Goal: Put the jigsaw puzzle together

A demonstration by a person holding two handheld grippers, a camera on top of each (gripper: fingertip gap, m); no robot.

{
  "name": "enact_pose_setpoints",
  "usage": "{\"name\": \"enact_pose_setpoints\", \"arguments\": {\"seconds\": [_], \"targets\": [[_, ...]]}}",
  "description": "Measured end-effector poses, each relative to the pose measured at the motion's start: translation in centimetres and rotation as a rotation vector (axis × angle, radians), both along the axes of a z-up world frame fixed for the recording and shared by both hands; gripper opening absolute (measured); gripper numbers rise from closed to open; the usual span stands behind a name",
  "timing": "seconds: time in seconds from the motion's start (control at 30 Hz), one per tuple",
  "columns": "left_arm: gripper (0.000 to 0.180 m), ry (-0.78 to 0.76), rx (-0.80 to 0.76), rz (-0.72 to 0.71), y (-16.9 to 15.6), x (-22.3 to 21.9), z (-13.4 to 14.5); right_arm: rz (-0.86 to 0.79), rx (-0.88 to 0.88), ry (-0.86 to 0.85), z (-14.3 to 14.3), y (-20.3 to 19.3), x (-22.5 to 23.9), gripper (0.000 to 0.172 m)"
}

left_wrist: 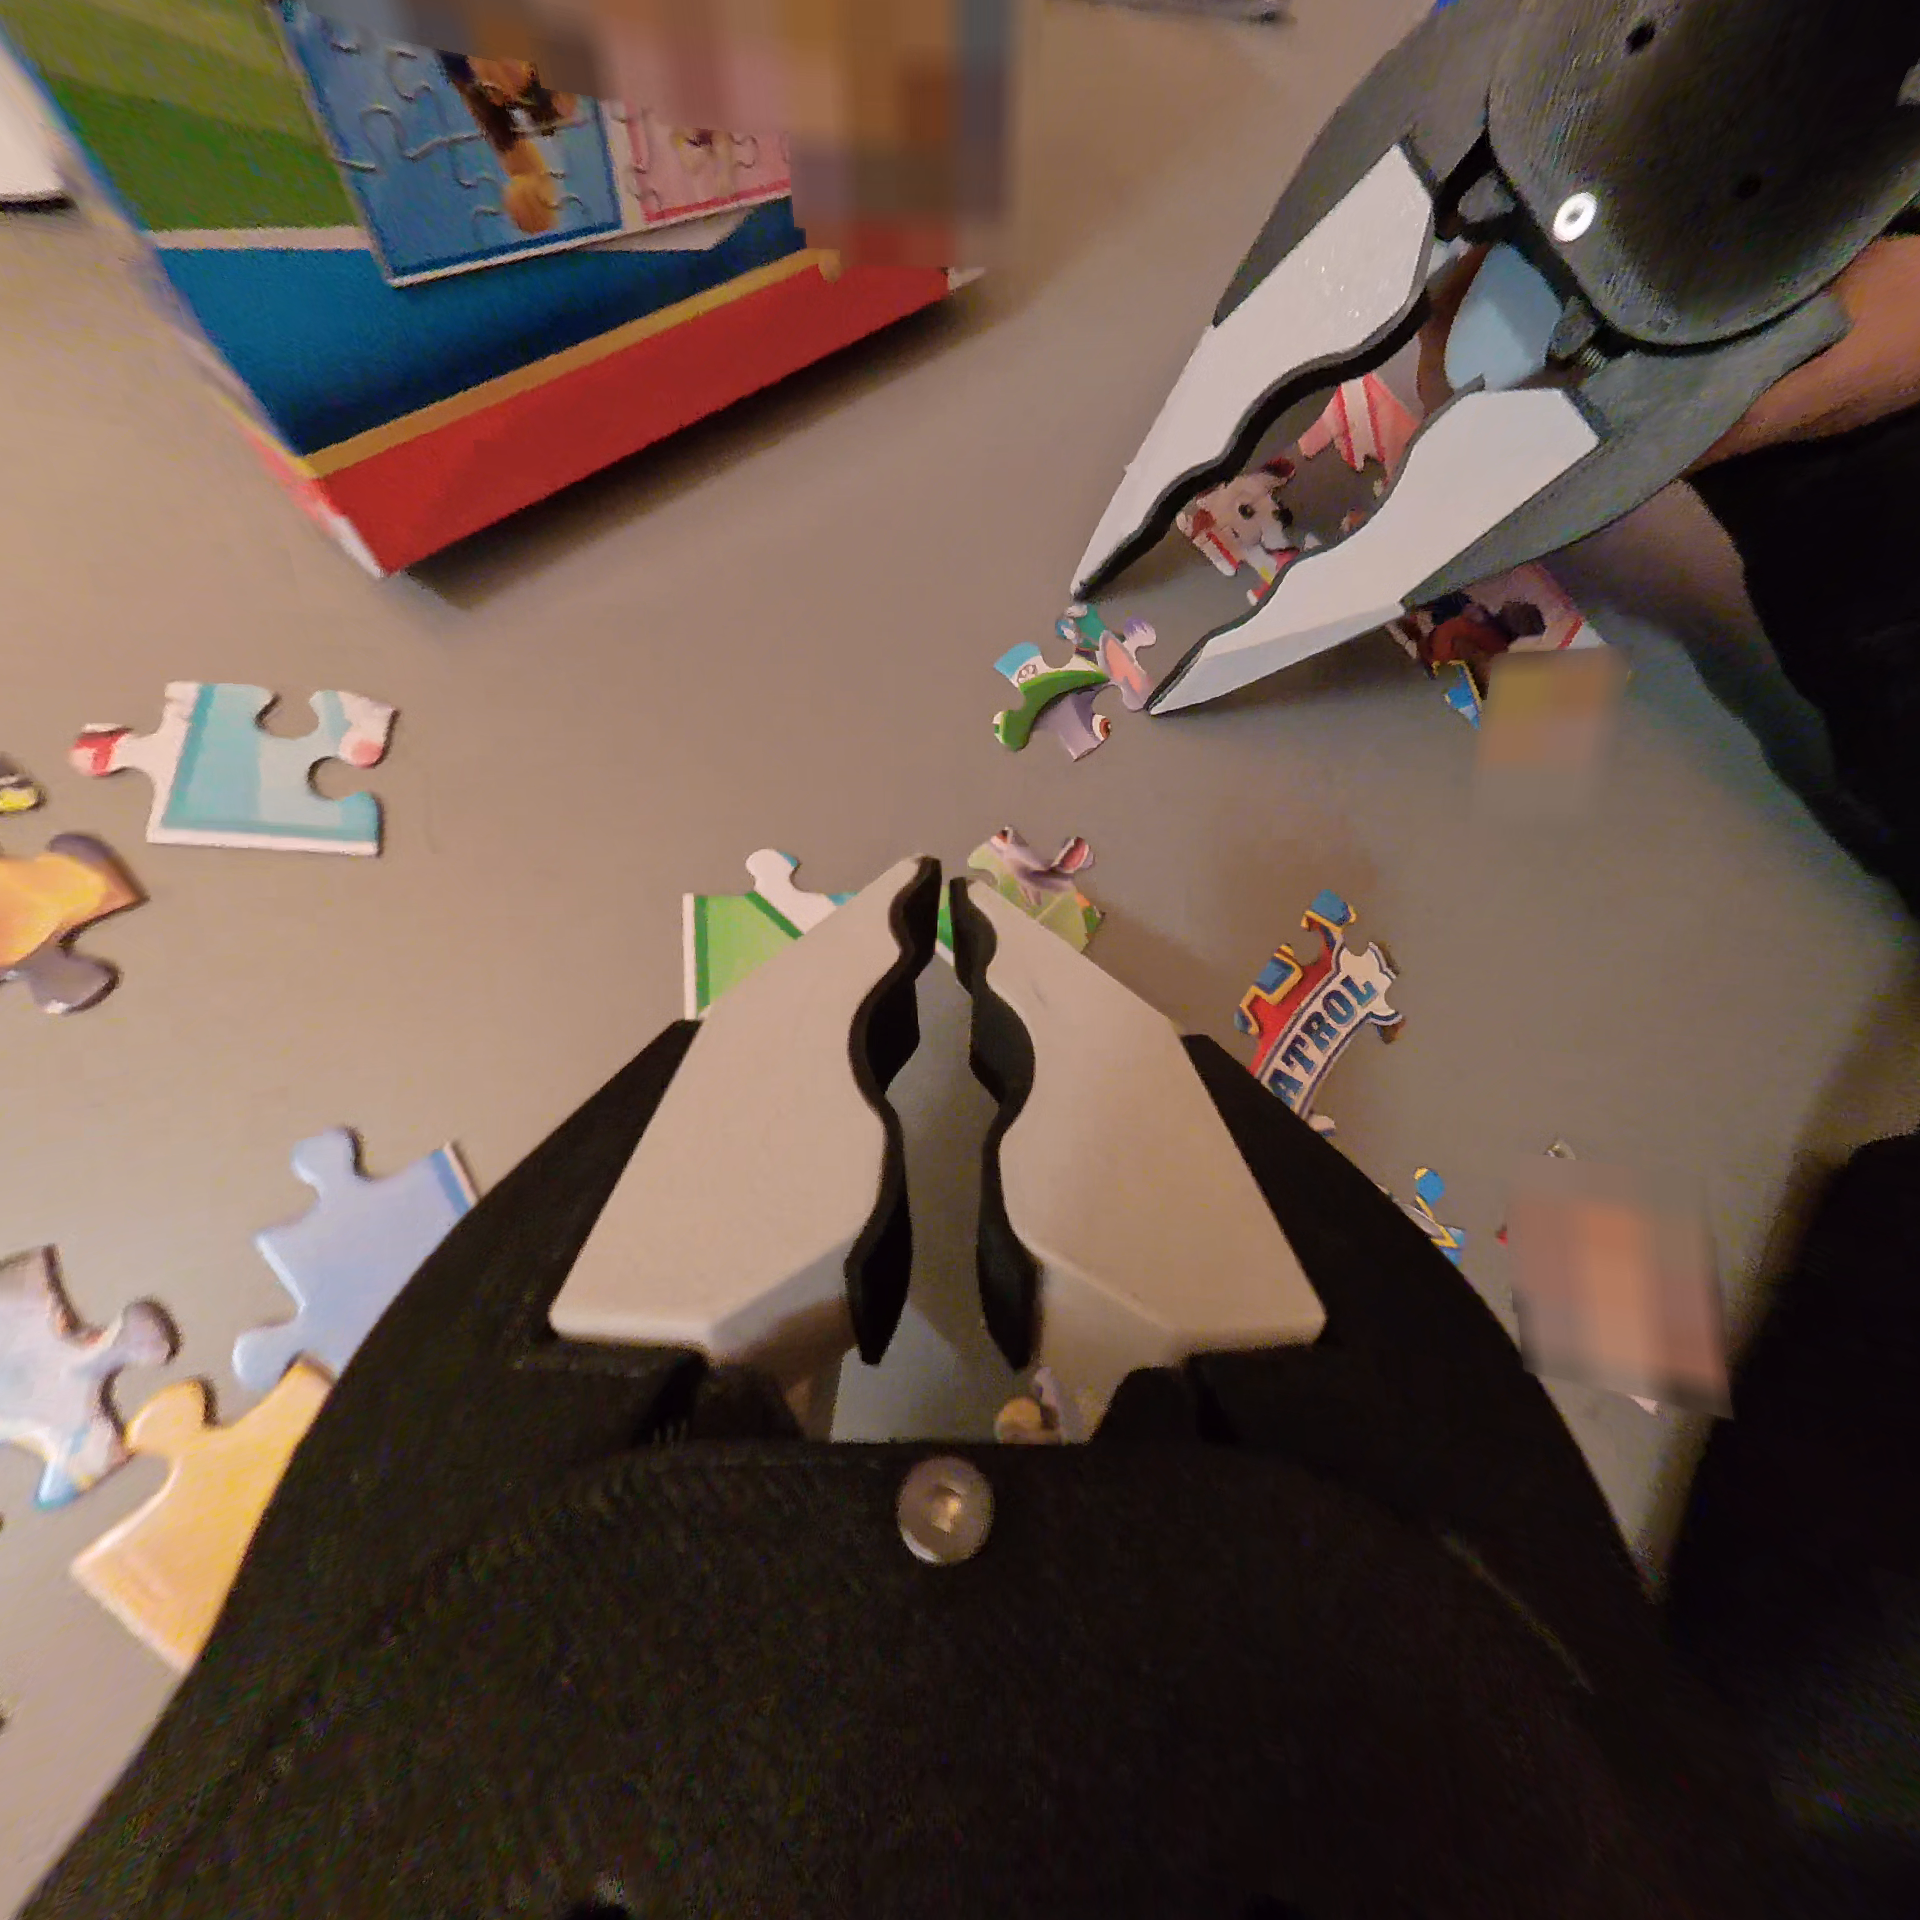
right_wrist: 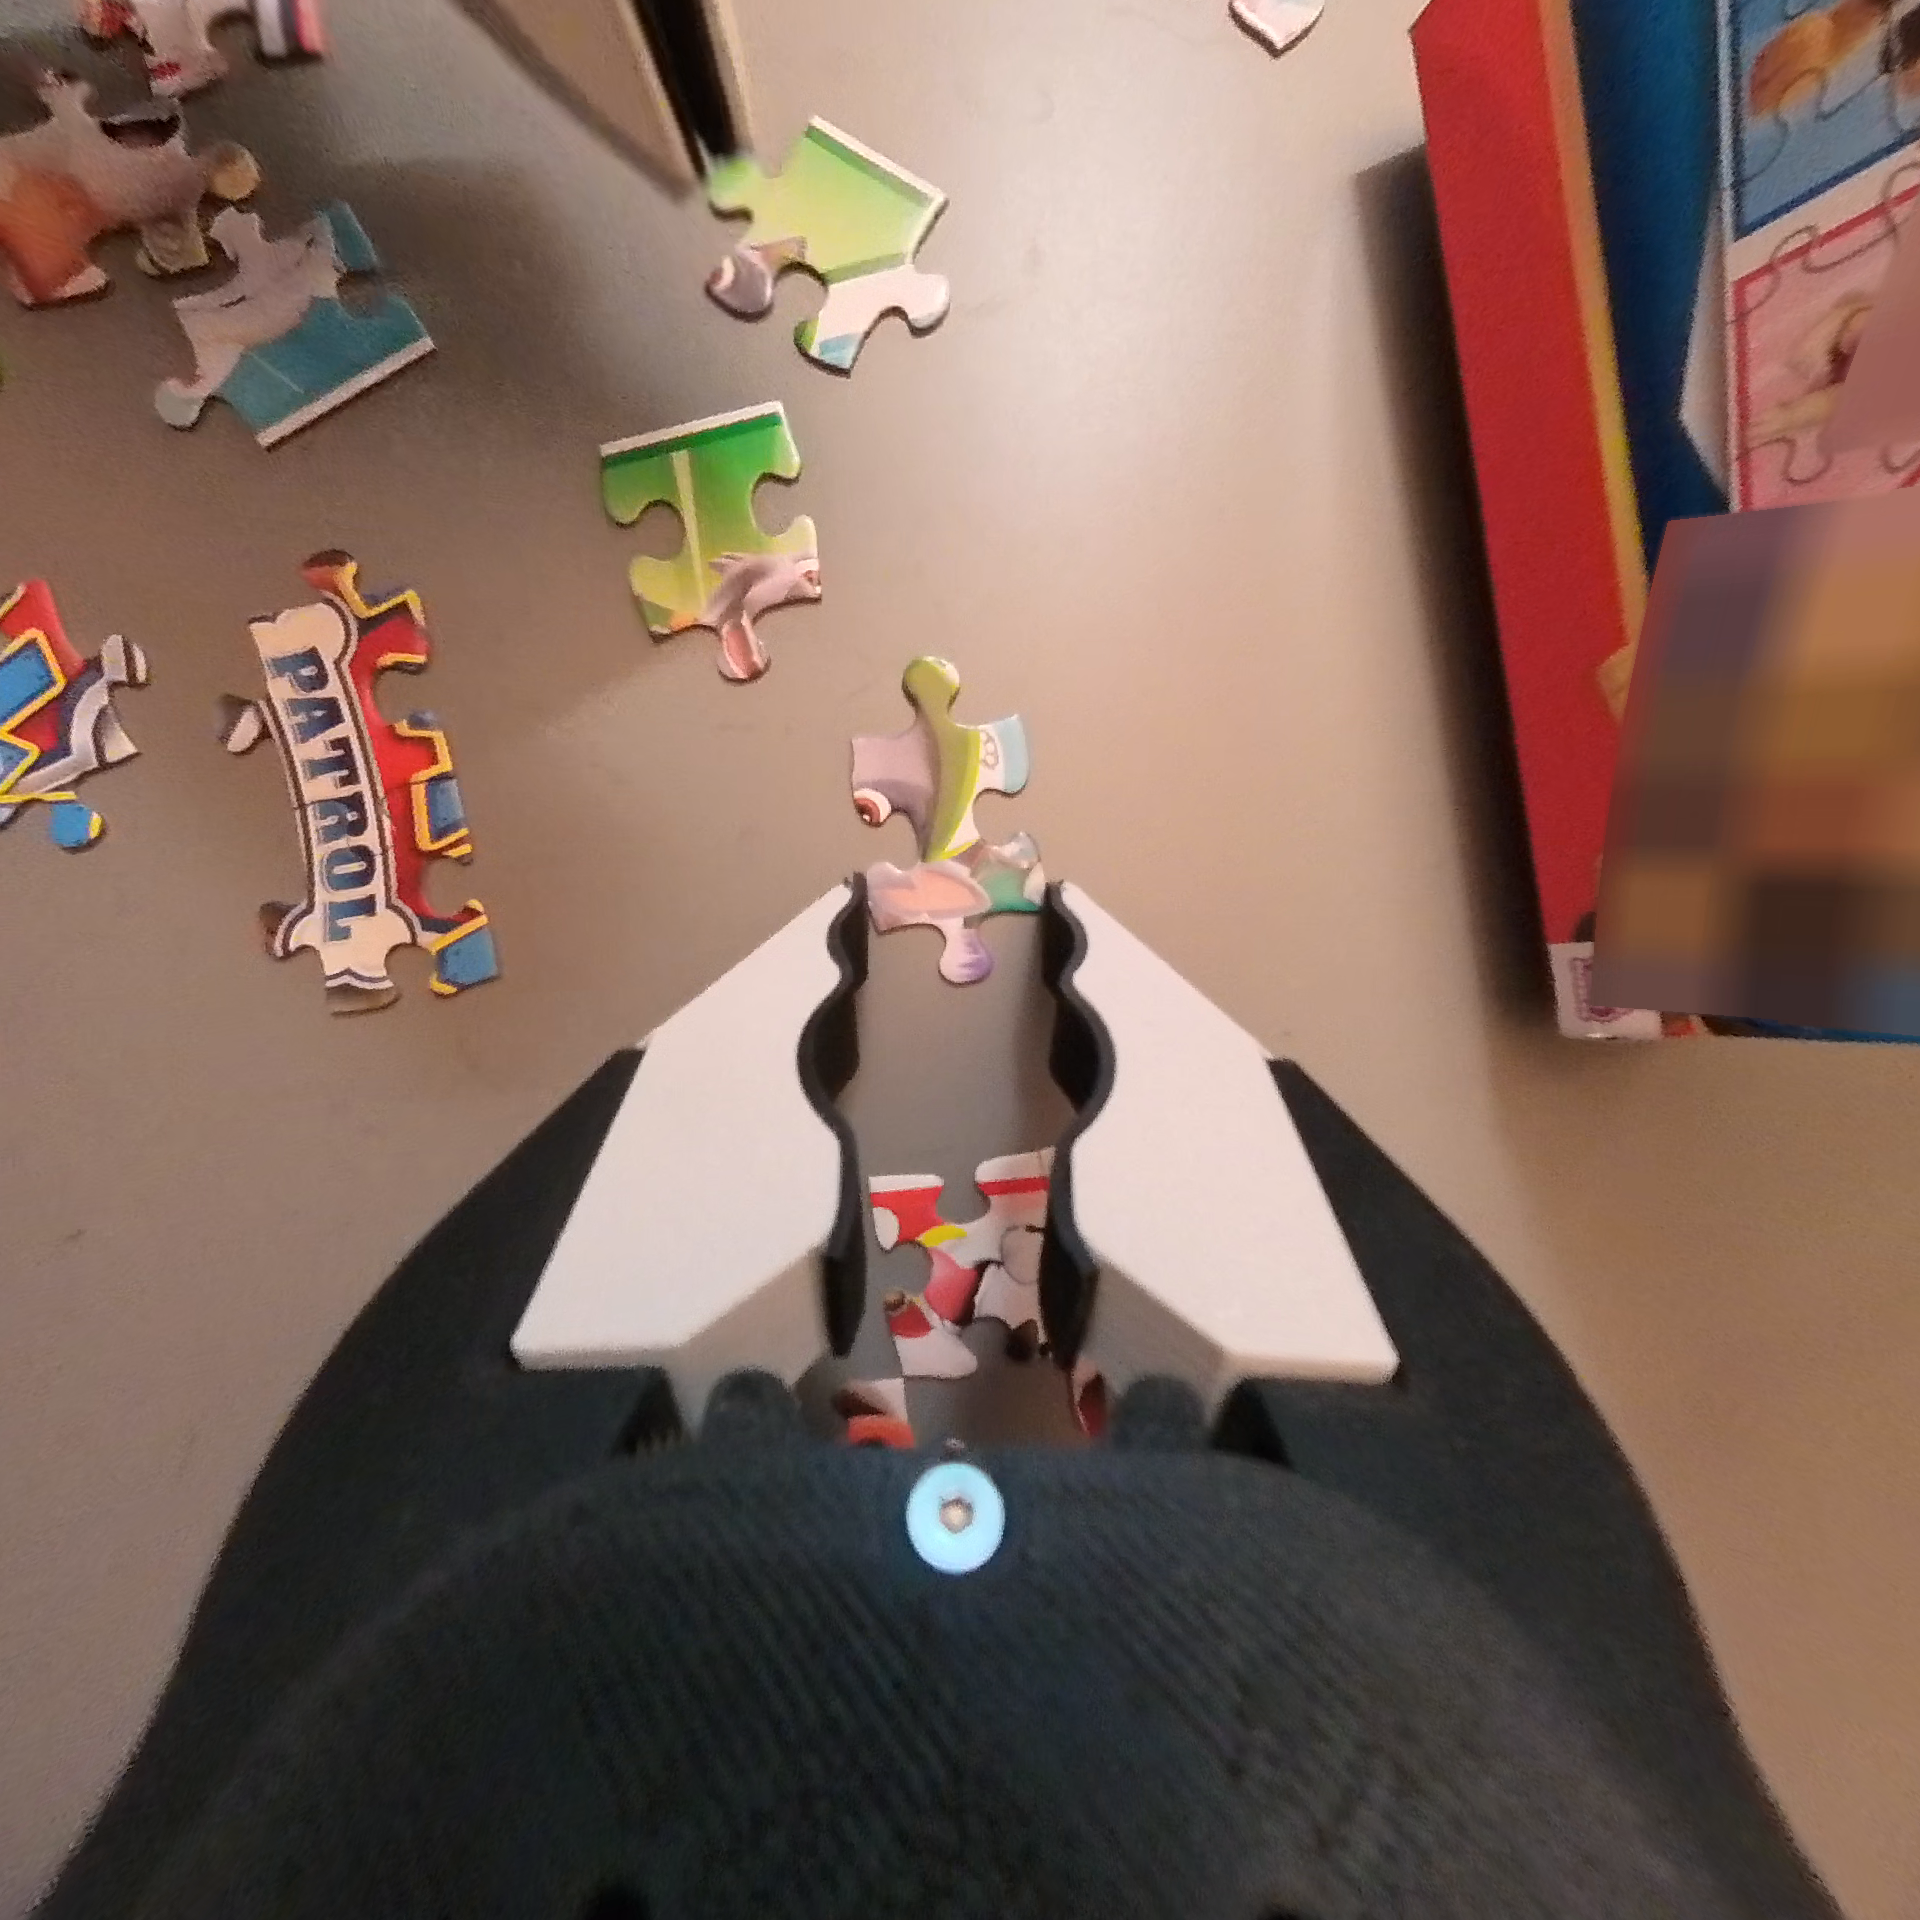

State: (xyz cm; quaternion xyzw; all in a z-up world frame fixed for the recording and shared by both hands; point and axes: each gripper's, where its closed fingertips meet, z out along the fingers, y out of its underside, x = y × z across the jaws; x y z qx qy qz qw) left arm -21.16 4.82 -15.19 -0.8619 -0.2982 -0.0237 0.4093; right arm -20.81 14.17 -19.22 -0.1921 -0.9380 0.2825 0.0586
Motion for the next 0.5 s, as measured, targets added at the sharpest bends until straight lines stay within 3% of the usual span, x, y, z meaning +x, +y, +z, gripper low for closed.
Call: {"name": "enact_pose_setpoints", "arguments": {"seconds": [0.27,0.33,0.5], "targets": [[0.000,0.012,0.017,0.122,-4.9,0.5,1.3,0.017,0.002,0.012,0.2,0.2,0.1,0.034],[0.000,0.030,-0.009,0.159,-6.7,0.9,1.4,-0.006,-0.042,0.056,1.6,-0.3,0.1,0.034],[0.001,0.092,-0.062,0.416,-16.6,0.1,3.0,-0.044,-0.250,0.187,7.0,-2.3,2.1,0.032]]}}
